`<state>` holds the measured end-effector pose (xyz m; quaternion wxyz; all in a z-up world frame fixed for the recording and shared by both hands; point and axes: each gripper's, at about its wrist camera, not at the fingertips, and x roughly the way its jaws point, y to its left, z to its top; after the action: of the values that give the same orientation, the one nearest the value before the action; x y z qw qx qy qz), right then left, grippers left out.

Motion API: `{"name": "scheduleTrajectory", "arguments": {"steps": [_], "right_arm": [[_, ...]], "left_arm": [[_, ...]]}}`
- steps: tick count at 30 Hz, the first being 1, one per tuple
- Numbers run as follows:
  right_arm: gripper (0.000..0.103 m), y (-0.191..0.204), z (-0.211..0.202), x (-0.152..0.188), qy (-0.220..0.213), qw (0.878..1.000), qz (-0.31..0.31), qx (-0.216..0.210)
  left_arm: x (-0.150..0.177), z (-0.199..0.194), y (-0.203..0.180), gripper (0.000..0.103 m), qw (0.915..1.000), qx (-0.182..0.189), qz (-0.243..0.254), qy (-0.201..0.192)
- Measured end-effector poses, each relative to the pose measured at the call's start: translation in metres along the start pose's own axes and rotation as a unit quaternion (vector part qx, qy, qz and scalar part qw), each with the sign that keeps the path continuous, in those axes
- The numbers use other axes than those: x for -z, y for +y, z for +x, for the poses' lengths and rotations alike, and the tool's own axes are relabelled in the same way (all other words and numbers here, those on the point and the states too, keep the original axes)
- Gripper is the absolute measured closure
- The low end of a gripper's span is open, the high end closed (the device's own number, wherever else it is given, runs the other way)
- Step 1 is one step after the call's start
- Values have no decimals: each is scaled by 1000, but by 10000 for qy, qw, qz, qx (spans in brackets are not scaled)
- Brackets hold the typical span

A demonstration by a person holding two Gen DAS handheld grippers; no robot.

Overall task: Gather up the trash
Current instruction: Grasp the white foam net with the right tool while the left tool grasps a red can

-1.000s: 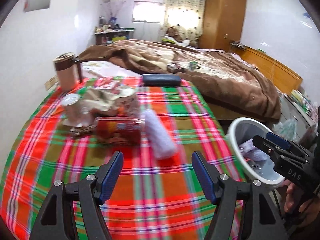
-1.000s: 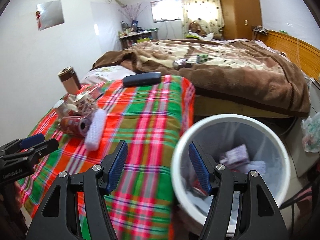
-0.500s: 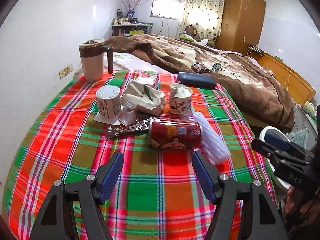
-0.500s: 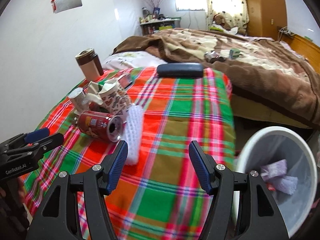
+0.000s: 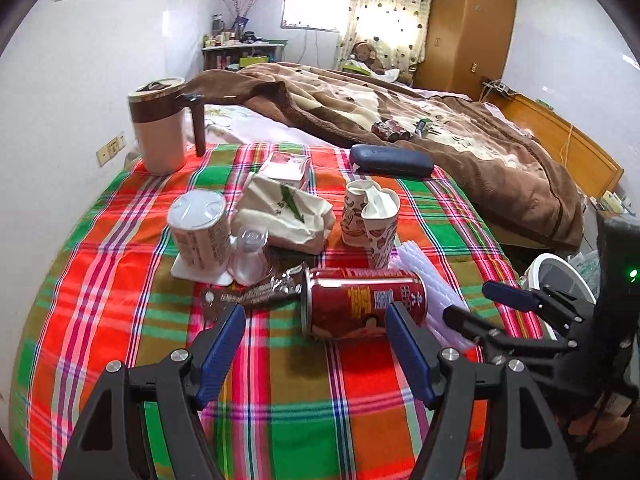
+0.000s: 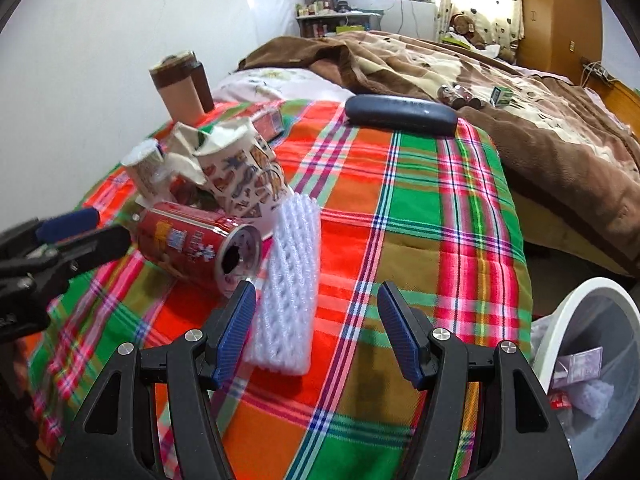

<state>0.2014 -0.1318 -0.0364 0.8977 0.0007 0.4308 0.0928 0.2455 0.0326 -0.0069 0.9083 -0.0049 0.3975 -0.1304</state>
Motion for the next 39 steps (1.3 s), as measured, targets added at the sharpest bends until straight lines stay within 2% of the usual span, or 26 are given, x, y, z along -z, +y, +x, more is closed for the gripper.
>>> {"name": "scheduleTrajectory", "arguments": {"steps": [1, 2, 5, 9, 19, 21, 24, 27, 29, 32, 36, 39], "right_arm": [[41, 0, 3, 0, 48, 10000, 13, -10], [52, 0, 5, 1, 86, 9999, 40, -47], [76, 0, 8, 3, 131, 9999, 26, 65], [77, -2, 3, 5, 120, 9997, -41, 205], [77, -21, -10, 11, -1, 9985, 79, 533], [77, -25, -11, 12, -8, 9985, 123, 534], [77, -28, -9, 15, 16, 9985, 181, 516], [77, -29, -9, 15, 11, 9986, 221, 477], [77, -30, -9, 15, -3, 9987, 233, 459], [77, -30, -9, 16, -19, 9987, 280, 427], [77, -32, -8, 16, -19, 9987, 326, 390], [77, -33, -8, 17, -24, 9988, 322, 361]], "left_arm": [[-2, 4, 0, 31, 10000, 69, 43, 25], [-2, 8, 0, 31, 9999, 119, 66, 73], [-3, 19, 3, 31, 9992, 299, -3, 255], [2, 29, -1, 31, 9985, 406, -25, 376], [20, 28, -35, 31, 9917, 1107, 216, 615], [25, 25, -44, 31, 9893, 1221, 393, 693], [27, 12, -56, 31, 9890, 1154, 749, 546], [18, -9, -55, 31, 9926, 799, 912, -7], [7, -11, -49, 29, 9932, 729, 891, -155], [-5, 6, -45, 22, 9936, 654, 917, 102], [-8, 40, -43, 22, 9903, 953, 851, 552], [-8, 56, -48, 22, 9903, 752, 972, 642]]}}
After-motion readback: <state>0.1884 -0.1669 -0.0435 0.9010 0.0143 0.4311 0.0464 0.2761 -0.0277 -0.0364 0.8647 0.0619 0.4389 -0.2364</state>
